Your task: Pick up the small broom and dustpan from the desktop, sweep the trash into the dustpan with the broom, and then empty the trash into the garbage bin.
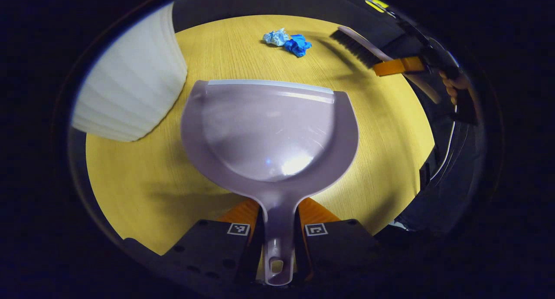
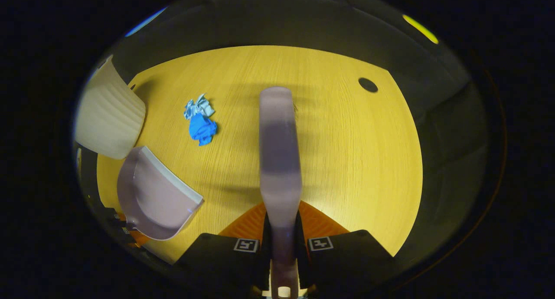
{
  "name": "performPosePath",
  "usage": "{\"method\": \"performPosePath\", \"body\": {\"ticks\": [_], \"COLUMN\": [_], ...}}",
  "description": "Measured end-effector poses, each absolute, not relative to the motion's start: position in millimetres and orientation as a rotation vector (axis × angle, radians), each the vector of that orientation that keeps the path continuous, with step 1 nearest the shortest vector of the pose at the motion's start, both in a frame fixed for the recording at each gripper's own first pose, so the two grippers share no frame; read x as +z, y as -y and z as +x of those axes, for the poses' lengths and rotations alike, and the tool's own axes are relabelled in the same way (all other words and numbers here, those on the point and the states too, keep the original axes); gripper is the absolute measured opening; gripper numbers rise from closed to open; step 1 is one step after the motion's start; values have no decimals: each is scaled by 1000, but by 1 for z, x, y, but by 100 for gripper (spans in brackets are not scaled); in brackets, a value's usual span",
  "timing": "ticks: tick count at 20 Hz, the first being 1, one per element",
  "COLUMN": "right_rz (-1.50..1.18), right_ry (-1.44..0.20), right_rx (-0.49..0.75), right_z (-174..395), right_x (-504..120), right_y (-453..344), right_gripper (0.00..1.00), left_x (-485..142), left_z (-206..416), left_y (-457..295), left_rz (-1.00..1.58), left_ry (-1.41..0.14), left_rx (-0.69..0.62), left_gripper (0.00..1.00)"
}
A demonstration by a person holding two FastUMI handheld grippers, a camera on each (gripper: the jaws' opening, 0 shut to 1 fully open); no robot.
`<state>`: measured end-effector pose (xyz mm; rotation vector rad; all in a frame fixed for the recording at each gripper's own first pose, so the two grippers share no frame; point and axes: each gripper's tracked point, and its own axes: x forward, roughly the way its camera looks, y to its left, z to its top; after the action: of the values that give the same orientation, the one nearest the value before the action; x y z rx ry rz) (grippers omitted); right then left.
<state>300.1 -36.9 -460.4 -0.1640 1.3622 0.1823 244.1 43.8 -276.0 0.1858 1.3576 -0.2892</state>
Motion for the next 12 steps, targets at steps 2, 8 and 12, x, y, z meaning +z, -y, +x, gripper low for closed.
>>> {"method": "performPosePath", "body": {"ticks": [2,8,12], "right_rz": [-229,-239,-245], "right_ry": [-1347,-1377,-1381], "right_rx": [232,350,393], "right_z": [327,342,355], "right_x": [-469,-501,-506], "right_y": [29,1,-2], "right_gripper": [28,27,27], "left_x": [-274,-265,-261], "left_z": [263,309,331], "left_y": [-50,-71,-73], "left_rz": [214,402,472], "left_ry": [-1369,-1393,-1393], "left_rx": [-318,-391,-408], "left_gripper": [30,30,30]}}
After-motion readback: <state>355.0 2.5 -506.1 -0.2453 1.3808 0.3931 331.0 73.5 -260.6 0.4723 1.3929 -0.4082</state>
